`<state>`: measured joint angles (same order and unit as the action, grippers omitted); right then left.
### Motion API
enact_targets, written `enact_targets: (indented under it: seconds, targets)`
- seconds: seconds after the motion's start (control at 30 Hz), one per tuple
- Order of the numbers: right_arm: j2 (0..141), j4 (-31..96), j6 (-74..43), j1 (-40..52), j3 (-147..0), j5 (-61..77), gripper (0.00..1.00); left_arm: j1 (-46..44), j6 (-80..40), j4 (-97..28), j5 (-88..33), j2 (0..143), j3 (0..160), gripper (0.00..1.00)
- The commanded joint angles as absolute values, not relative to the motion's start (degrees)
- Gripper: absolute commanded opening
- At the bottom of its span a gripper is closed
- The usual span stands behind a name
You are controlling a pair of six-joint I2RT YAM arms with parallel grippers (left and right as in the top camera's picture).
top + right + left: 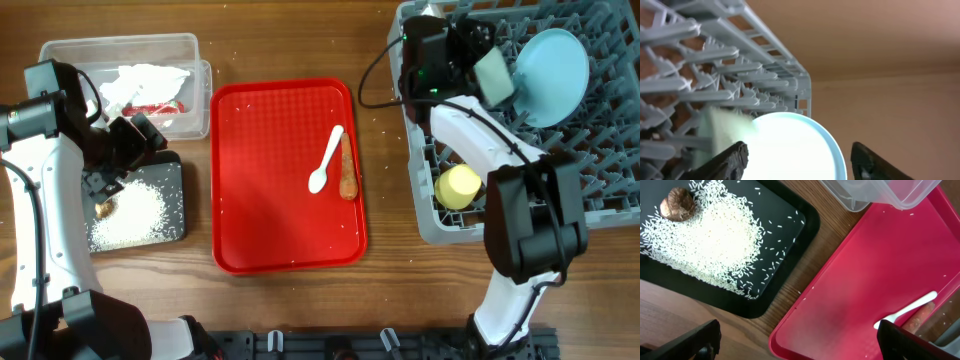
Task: Sort waste into correct bins and load items into the dishwasher rack
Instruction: 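Reach the right gripper to the white spoon on the red tray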
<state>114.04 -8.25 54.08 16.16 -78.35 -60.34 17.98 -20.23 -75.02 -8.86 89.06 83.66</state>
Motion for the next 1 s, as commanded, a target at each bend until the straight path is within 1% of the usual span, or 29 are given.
enact_targets:
  seconds: [0.0,0.1,0.2,0.27,0.33,0.4,0.43,0.47,0.5,0.57,0.67,0.73,0.8,0.9,0.97]
  targets:
    - [112.42,-9.39,51.16,18.17,-78.28,-63.2,0.73,18.17,-20.34,-75.02,-9.17,88.71,84.36,1.0]
    - [108.68,-8.88,45.69,19.55,-78.28,-61.3,0.73,18.17,-20.34,-75.02,-9.17,88.71,84.36,1.0]
    - [103.74,-3.49,40.93,21.63,-78.28,-56.88,0.73,18.17,-20.34,-75.02,-9.17,88.71,84.33,1.0]
    - [100.2,2.0,34.85,23.42,-78.28,-53.04,0.73,18.17,-20.34,-75.02,-9.17,88.71,84.36,1.0]
    - [96.84,10.63,25.1,25.52,-78.28,-46.52,0.72,18.17,-20.34,-75.02,-9.17,88.71,84.33,1.0]
    - [93.56,20.75,15.25,27.64,-78.28,-34.26,0.7,18.17,-20.34,-75.02,-9.17,88.71,84.36,1.0]
    - [92.03,25.41,10.55,28.6,-78.28,-24.88,0.76,18.17,-20.34,-75.02,-9.17,88.71,84.36,1.0]
    - [90.78,30.22,6.76,29.39,-78.28,-12.08,0.94,18.17,-20.34,-75.02,-9.17,88.71,84.36,1.0]
    - [90.5,31.9,5.28,29.65,-78.28,-4.1,1.0,18.17,-20.34,-75.02,-9.17,88.71,84.36,1.0]
    - [90.63,33.78,-2.96,29.74,-78.26,8.91,1.0,18.17,-20.34,-75.02,-9.17,88.71,84.36,1.0]
    - [91.24,34.81,-14.09,29.74,-78.26,19.03,1.0,18.17,-20.34,-75.02,-9.17,88.71,84.36,1.0]
    - [91.92,33.89,-20.69,29.74,-78.26,20.97,1.0,18.17,-20.34,-75.02,-9.17,88.71,84.36,1.0]
    - [92.6,34.02,-20.99,29.74,-78.26,19.77,1.0,18.17,-20.34,-75.02,-9.17,88.71,84.33,1.0]
    - [94.24,38.61,-24.73,29.76,-78.26,10.37,0.97,18.17,-20.36,-74.91,-9.17,88.71,84.36,1.0]
    - [96.12,42.33,-27.22,29.85,-78.24,5.21,0.92,18.17,-20.34,-74.37,-9.17,88.71,84.36,1.0]
